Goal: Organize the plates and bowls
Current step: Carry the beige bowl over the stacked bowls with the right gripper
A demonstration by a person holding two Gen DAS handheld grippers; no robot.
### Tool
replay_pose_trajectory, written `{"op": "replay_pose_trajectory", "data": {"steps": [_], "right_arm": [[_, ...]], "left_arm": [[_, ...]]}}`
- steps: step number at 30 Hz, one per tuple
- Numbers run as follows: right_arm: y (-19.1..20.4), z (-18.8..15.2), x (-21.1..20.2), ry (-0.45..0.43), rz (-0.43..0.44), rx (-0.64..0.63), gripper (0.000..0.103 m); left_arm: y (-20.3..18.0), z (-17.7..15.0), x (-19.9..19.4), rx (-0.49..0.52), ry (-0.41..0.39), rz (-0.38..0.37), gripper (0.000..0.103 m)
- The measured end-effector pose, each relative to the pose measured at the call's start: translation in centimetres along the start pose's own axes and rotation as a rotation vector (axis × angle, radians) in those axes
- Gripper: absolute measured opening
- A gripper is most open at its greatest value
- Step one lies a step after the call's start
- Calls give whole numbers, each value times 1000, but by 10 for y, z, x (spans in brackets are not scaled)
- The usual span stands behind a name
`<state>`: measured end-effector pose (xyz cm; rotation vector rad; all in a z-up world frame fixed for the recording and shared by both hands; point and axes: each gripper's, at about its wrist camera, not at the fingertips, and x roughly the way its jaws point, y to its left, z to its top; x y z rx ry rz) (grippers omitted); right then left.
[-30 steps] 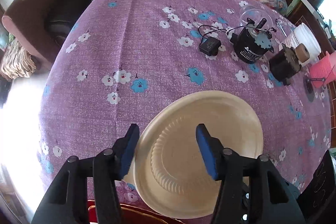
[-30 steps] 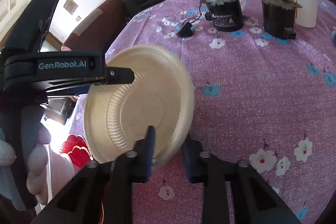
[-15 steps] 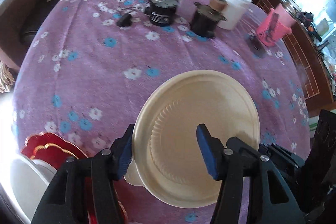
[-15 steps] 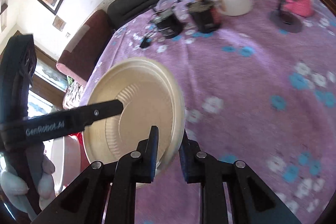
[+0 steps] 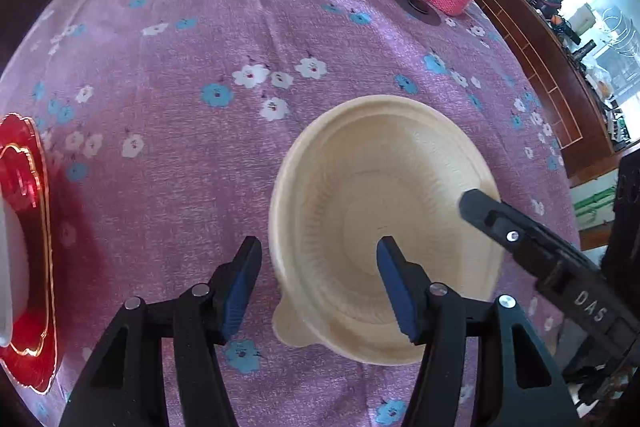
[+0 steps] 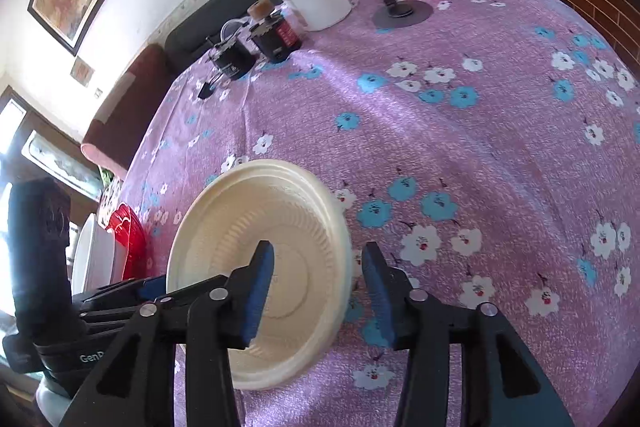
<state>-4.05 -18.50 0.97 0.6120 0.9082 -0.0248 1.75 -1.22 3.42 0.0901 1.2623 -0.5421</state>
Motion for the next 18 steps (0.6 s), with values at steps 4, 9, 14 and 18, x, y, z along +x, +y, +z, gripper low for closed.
{"op": "replay_pose_trajectory", "data": {"steps": [4, 9, 14, 18], "right_arm": [[-5, -5, -5, -14, -3, 7, 50], [-6, -11, -7, -18, -12, 9, 51], [0, -14, -3, -14, -26, -17, 50], [4, -18, 3, -12, -26, -28, 50]], "left_arm": [[11, -2, 0, -45, -9, -11, 65], [13, -7, 5, -83, -15, -20, 65], [5, -9, 8, -86, -41, -13, 72], [0, -13, 9, -85, -67, -5, 75]]}}
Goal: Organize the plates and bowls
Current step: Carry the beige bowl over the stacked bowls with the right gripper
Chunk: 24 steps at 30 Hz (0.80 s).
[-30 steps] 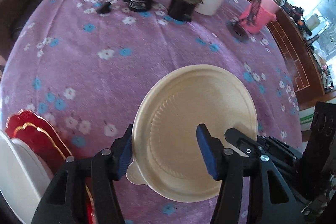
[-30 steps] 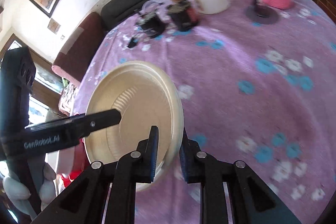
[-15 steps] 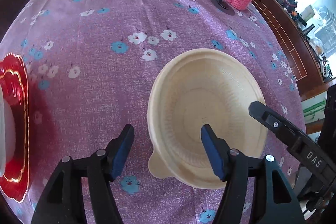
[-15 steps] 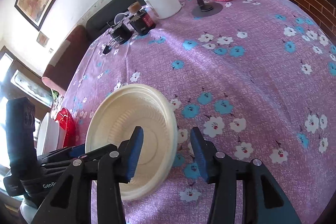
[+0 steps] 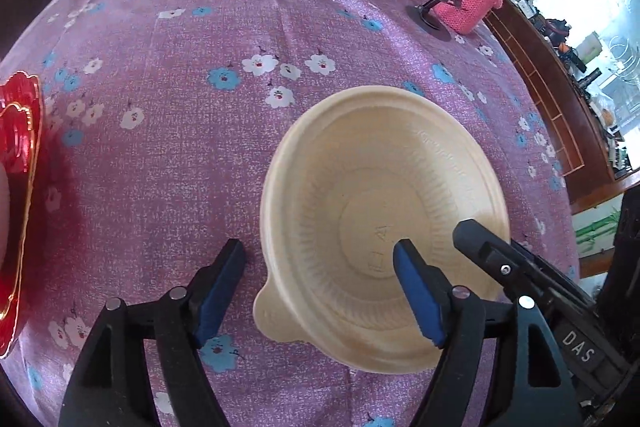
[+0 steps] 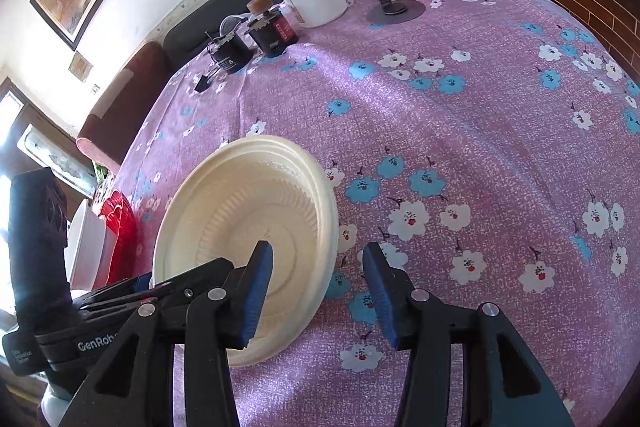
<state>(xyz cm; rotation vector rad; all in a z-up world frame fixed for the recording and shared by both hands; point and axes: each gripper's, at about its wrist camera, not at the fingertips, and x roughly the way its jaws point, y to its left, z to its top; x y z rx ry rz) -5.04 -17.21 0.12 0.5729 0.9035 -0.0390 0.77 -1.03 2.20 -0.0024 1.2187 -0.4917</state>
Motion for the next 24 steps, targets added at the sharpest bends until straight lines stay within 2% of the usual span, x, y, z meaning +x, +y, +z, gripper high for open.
{"op": "replay_pose_trajectory", "data": {"steps": [3, 4, 5, 6, 7, 10, 14, 24], "right_arm": [[1, -2, 3, -2, -3, -3, 50], [2, -2, 3, -2, -2, -5, 49], [3, -3, 3, -1, 1, -10, 42], [5, -4, 4, 3, 4, -20, 28], [7, -5, 4, 7, 3, -30, 24], [14, -8, 2, -12, -8, -47, 21], [21, -10, -5, -32, 20, -54, 21], [63, -19, -31, -86, 85, -121, 21]], "left_arm": [[1, -2, -1, 6, -29, 16, 75], [1, -2, -3, 6, -39, 18, 70], [2, -3, -5, 2, -52, 17, 62], [2, -3, -7, 4, -56, 17, 44], [2, -4, -8, 6, -56, 22, 38], [5, -8, -17, -6, -88, 20, 37], [9, -15, -36, -13, -136, 13, 37], [20, -37, -98, -36, -292, 51, 37]]}}
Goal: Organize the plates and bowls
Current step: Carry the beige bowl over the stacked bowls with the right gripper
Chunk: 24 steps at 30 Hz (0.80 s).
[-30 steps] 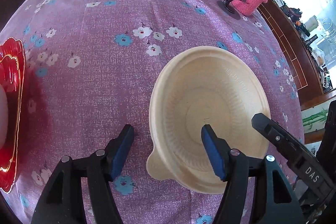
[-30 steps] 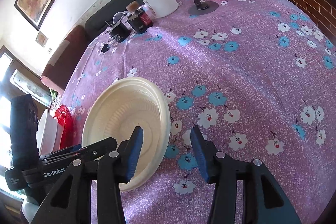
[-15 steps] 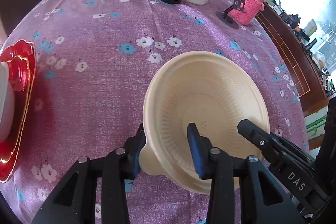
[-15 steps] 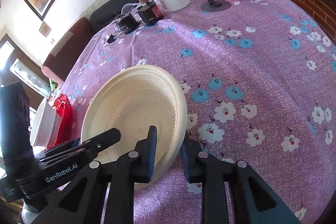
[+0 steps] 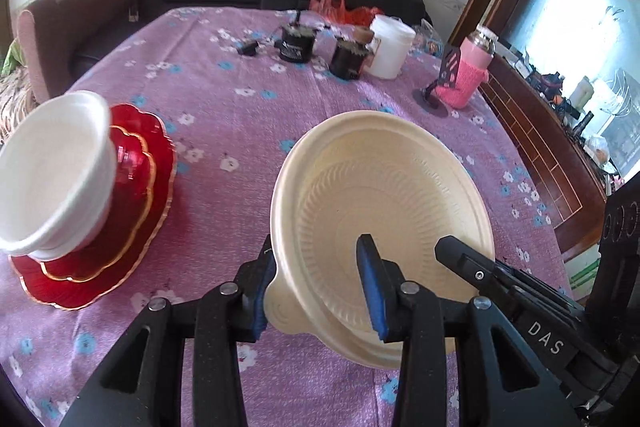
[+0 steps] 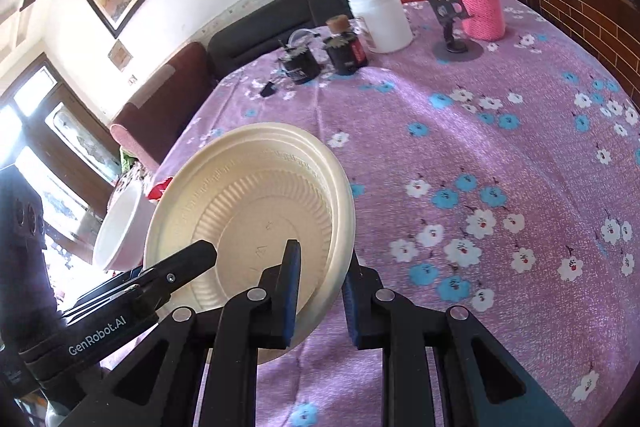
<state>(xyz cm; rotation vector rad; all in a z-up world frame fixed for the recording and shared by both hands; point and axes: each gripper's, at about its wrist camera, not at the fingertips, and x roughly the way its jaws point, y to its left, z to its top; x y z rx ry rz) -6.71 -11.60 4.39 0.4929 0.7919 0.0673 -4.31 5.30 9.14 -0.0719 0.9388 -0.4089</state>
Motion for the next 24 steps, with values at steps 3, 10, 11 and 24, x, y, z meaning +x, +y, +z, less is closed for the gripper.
{"op": "replay_pose_trajectory", "data": {"steps": [3, 10, 11, 24], "right_arm": [[14, -2, -8, -17, 17, -18, 21], [48, -7, -19, -38, 38, -81, 21], [54, -7, -19, -39, 38, -91, 21], [118, -11, -8, -33, 35, -199, 21]], "left_arm": [[6, -3, -14, -5, -36, 15, 37], [21, -12, -50, 6, -136, 82, 37], [23, -13, -55, 8, -151, 92, 37], [68, -19, -98, -34, -259, 154, 38]]}}
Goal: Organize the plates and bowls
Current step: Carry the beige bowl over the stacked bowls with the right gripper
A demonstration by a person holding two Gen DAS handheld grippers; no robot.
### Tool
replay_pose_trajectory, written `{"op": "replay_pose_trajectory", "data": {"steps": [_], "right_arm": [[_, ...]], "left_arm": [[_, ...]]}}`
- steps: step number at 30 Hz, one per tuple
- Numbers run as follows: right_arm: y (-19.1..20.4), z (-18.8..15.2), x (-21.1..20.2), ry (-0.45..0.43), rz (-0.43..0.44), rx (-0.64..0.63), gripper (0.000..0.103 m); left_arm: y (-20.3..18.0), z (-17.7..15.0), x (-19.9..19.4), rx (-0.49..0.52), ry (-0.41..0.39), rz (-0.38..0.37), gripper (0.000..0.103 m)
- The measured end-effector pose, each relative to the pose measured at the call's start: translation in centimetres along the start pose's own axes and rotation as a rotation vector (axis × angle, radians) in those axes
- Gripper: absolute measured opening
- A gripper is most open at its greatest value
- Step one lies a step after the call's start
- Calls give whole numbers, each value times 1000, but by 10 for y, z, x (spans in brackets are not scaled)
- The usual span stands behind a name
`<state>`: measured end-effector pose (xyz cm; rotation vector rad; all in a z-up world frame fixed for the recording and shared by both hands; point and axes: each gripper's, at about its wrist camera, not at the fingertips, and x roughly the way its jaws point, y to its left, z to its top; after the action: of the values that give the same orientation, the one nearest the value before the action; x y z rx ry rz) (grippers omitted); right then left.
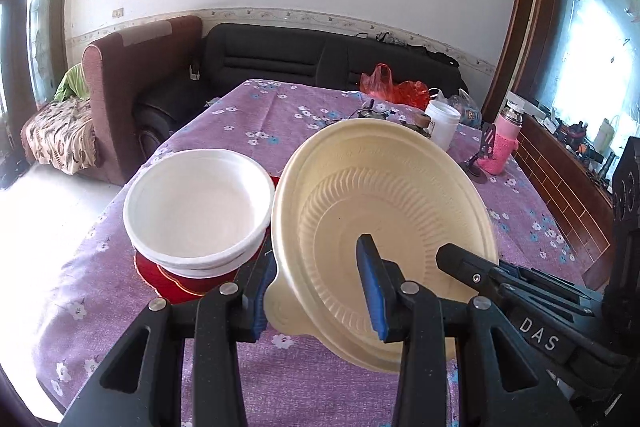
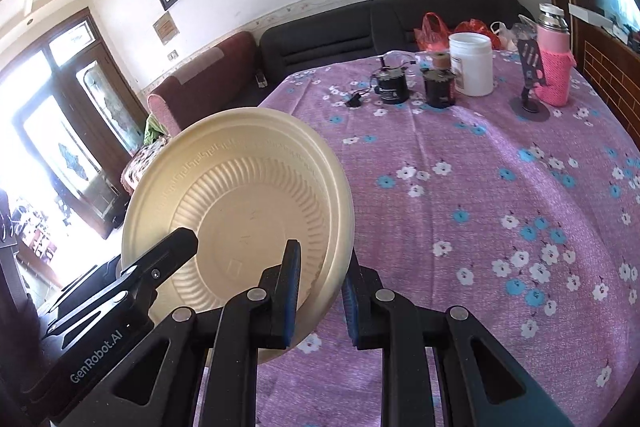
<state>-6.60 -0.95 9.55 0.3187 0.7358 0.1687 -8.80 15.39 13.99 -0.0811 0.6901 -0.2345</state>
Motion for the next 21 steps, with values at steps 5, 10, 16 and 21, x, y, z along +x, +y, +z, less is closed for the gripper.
{"op": "replay_pose_trajectory", "data": {"steps": [5, 10, 16, 21], "right_arm": [[24, 6, 12, 15, 11, -36, 21], [47, 14, 31, 32, 27, -69, 21], [80, 33, 56, 50, 47, -116, 22], [110, 52, 81, 61, 49, -168, 22]], "left_arm": [[28, 3, 0, -44, 4, 24, 38], [51, 10, 2, -71, -5, 65, 38], [80, 29, 12, -80, -19, 142, 38], [106, 45, 28, -99, -14, 202, 38]]}}
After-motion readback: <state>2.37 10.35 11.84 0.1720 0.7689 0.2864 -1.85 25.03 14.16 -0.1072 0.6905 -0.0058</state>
